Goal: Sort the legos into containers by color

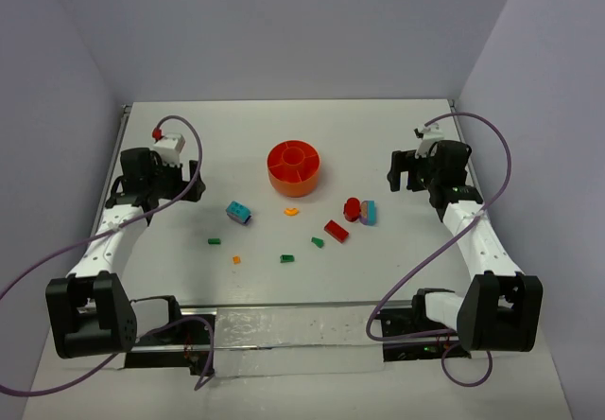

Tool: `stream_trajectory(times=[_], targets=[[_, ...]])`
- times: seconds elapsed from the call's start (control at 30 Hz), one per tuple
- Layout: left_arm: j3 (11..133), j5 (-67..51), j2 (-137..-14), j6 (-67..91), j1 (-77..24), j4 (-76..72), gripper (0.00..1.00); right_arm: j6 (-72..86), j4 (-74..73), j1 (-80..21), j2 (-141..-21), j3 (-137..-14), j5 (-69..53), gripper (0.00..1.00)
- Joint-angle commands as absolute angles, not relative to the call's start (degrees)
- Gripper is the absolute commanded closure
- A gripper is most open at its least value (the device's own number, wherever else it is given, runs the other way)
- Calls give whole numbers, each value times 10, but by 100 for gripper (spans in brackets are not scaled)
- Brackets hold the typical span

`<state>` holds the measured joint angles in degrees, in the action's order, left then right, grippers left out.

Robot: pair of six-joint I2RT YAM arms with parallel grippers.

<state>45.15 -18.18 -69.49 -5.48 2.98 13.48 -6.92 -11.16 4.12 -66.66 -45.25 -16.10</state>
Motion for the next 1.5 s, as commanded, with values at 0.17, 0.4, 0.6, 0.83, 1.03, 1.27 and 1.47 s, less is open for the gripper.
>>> stream_trajectory(times=[0.17, 0.4, 0.6, 0.83, 1.03, 1.27, 1.47], targets=[[592, -305, -751, -288, 30, 303, 1, -71, -101, 45, -657, -458, -177, 0], [693, -399, -814, -563, 13, 483, 1, -74, -106, 45, -665, -460, -181, 0], [677, -344, -809, -688, -50, 493, 3, -74, -112, 45, -679, -465, -186, 0], [644, -360, -833, -823, -123, 522, 6, -78, -115, 45, -686, -464, -185, 0], [654, -339, -881, -860, -170, 531, 7, -81, -116, 45, -691, -465, -185, 0], [683, -317, -941, -886, -210, 557, 13, -85, -118, 45, -697, -466, -186, 0], [678, -298, -965, -876, -222, 533, 28, -87, -118, 45, -698, -465, -192, 0]])
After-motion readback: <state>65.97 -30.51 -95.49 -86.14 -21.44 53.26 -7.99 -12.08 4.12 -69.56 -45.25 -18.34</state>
